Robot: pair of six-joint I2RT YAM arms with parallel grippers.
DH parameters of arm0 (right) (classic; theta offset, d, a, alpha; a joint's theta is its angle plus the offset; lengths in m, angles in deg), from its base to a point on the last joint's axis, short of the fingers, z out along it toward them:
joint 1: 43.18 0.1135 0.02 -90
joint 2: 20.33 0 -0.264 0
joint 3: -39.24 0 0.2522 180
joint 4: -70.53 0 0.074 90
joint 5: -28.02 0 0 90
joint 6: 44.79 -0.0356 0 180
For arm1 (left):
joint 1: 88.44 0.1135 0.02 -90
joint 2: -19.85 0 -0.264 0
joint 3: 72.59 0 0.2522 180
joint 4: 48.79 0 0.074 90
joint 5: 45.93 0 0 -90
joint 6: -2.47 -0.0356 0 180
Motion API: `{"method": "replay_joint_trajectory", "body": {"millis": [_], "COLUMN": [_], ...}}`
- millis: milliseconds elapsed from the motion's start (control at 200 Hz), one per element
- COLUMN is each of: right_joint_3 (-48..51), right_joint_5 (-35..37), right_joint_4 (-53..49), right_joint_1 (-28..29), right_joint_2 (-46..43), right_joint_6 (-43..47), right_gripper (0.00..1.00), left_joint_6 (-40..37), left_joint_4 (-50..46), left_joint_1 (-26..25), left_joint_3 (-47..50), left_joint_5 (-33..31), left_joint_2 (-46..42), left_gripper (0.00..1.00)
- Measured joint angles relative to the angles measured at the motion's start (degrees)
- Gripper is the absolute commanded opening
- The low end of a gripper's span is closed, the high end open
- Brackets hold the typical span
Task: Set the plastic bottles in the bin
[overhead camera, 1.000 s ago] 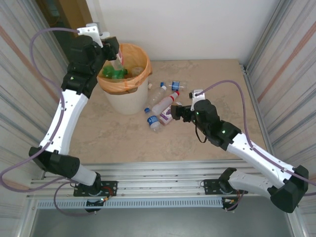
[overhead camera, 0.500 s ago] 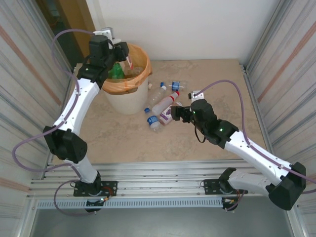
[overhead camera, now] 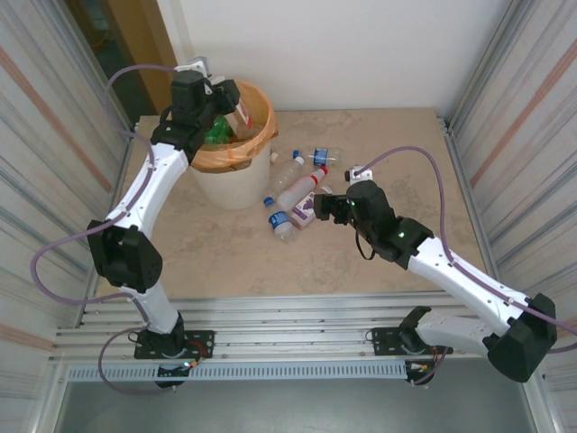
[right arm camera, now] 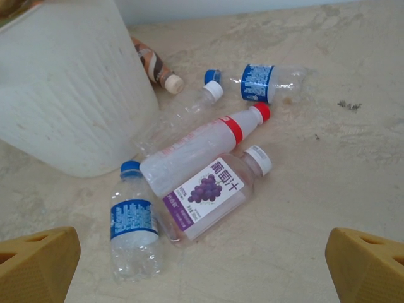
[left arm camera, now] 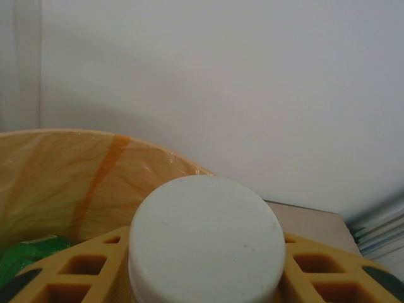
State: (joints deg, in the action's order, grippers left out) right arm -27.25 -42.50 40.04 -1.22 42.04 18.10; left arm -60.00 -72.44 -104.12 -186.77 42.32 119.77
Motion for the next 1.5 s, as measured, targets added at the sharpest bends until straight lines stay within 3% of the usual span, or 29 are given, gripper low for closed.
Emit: {"method": "replay_joint_trajectory", "body": {"millis": [376,676,882,1112,1297,1503], "right_joint_3": [0.0,0.0,-0.2,-0.2,-0.5,-1.2], "right_joint_5": [-0.2,-0.4,-1.1,-1.3,-1.5,-1.5], "right_joint_4": [-0.1,-0.1,-0.1,-0.1,-0.2,-0.3], "right_joint_1": [-0.1,-0.5,-0.5,-0.5,-0.5,-0.7], "right_joint_2": [0.3,0.3,0.3,0.3,0.3,0.3], "right_joint_6": [-1.0,-1.0,-1.0,-1.0,-1.0,-1.0], "right_gripper": [0.98,0.98,0.98,0.98,0.98,0.98], "left_joint_6": [1.2,1.1,0.4,-0.6,-0.7,-1.2], "left_joint_4": [2.9,2.6,0.1,-2.3,-3.8,-4.7], "left_joint_1": [0.0,0.6,0.7,0.7,0.7,0.7], "left_joint_3": [2.7,2.8,3.4,3.7,3.8,5.2], "left_joint_5": [-0.9,-1.1,-1.3,-2.5,-4.6,-8.0], "left_joint_2": [-0.3,-0.3,-0.3,-0.5,-1.7,-5.1], "left_gripper": [0.31,0.51,0.72,0.85,0.91,0.92]}}
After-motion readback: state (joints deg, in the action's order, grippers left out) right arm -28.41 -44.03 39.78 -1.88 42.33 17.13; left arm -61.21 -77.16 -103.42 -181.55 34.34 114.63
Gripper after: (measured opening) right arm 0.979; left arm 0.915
